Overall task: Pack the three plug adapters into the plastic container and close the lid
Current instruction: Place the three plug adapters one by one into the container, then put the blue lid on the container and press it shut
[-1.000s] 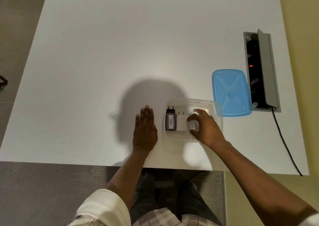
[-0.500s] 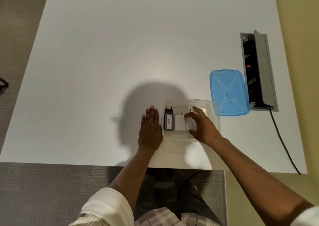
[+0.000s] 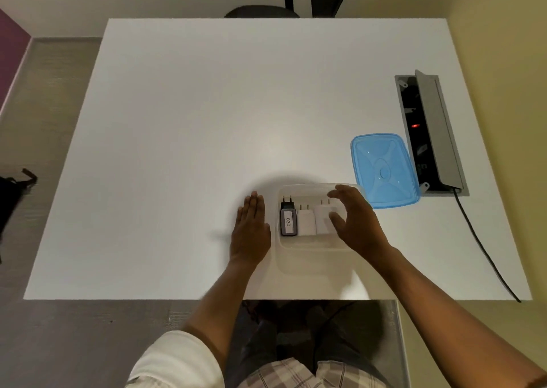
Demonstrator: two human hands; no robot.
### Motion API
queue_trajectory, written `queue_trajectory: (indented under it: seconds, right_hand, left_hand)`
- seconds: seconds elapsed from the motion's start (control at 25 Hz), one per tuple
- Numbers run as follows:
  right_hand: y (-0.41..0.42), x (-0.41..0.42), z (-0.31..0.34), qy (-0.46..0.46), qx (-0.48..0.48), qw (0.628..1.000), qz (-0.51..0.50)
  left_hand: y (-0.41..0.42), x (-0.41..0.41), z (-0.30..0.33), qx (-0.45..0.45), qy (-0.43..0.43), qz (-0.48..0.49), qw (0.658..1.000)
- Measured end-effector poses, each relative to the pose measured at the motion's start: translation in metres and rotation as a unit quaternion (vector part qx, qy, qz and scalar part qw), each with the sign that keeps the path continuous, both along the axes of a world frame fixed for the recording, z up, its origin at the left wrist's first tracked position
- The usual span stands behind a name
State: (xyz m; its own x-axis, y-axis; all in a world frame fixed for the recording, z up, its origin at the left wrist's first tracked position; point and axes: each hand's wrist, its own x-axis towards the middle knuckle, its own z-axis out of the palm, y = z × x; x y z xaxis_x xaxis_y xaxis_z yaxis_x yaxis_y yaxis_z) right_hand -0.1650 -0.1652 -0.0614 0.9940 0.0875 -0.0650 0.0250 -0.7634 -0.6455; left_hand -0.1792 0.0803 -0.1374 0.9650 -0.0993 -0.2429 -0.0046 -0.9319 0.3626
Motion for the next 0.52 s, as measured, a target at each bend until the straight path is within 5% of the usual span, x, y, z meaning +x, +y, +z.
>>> queue_trajectory:
  seconds: [0.24, 0.52]
  right_hand:
    - [-0.039, 0.01, 0.023, -0.089, 0.06, 0.99, -0.087]
    - [-0.11, 0.014, 0.016, 0.011, 0.107, 0.967, -0.23]
  left_hand:
    - [-0.006, 0.038, 0.042, -0.069, -0.063, 0.058, 0.994]
    - [-0.068, 0.102, 0.088, -0.137, -0.057, 0.049, 0.988]
